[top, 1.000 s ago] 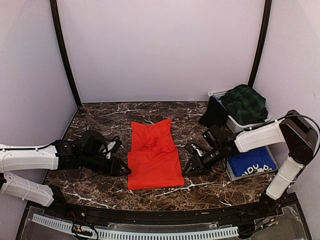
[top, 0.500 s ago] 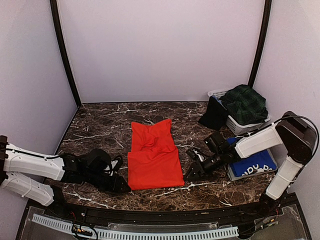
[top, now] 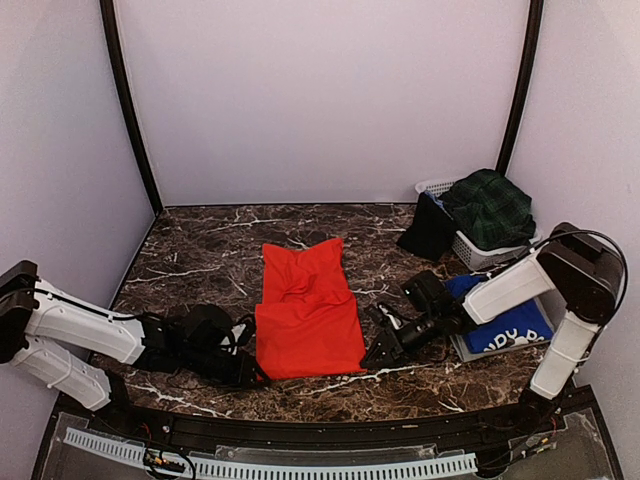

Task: Fold and stack the mixed laundry pile
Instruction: Pick up the 2/3-rectangle-folded T-shirt from the center of the board, then fold the 2/3-rectangle-folded T-shirt at the center of the board.

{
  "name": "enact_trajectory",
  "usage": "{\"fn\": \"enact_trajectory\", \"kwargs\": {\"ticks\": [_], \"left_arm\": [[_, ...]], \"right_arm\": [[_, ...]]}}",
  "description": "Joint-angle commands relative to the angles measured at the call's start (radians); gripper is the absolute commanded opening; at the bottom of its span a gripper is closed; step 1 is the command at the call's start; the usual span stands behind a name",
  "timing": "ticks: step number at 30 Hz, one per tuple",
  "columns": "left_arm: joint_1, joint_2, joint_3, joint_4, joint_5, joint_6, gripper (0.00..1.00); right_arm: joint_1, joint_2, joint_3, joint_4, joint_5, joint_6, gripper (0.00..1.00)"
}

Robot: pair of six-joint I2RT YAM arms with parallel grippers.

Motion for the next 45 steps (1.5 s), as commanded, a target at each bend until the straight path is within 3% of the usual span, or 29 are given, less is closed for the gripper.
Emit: {"fn": "enact_trajectory", "kwargs": {"ticks": [1,6,8,15,19,25,32,38,45], "left_arm": [[-0.005,0.01,-0.022,0.012,-0.027,-0.008,0.18],[-0.005,-0.021,-0.018,-0.022,-0.038,0.001,0.02],[-0.005,-0.036,-0.017,-0.032,-0.023,0.007,0.0],[-0.039,-0.091,-0.004,-0.065,0.019,0.013,0.0],[-0.096,-0.158,0.02,-0.162,0.016,-0.008,0.0],[-0.101,-0.314,0.056,-0.289,-0.047,-0.011,0.0],[-0.011,-0.33,0.191,-0.421,-0.091,0.067,0.0],[0.17,-0.332,0.25,-0.451,-0.075,0.162,0.0],[0.353,-0.13,0.42,-0.41,-0.025,0.305,0.0]], "right_arm": [[0.013,0.034,0.007,0.003,0.029,-0.003,0.25],[0.016,0.03,0.01,0.001,0.014,0.001,0.06],[0.022,0.01,0.002,-0.008,0.013,0.004,0.0],[0.058,-0.088,-0.035,-0.041,0.013,0.041,0.0],[0.066,-0.197,-0.096,-0.06,0.01,0.098,0.0],[0.065,-0.368,-0.045,-0.237,0.086,0.082,0.0],[0.013,-0.357,0.121,-0.326,0.139,0.023,0.0],[-0.085,-0.286,0.284,-0.372,0.15,-0.063,0.0],[-0.163,-0.098,0.523,-0.404,0.134,-0.144,0.0]]}}
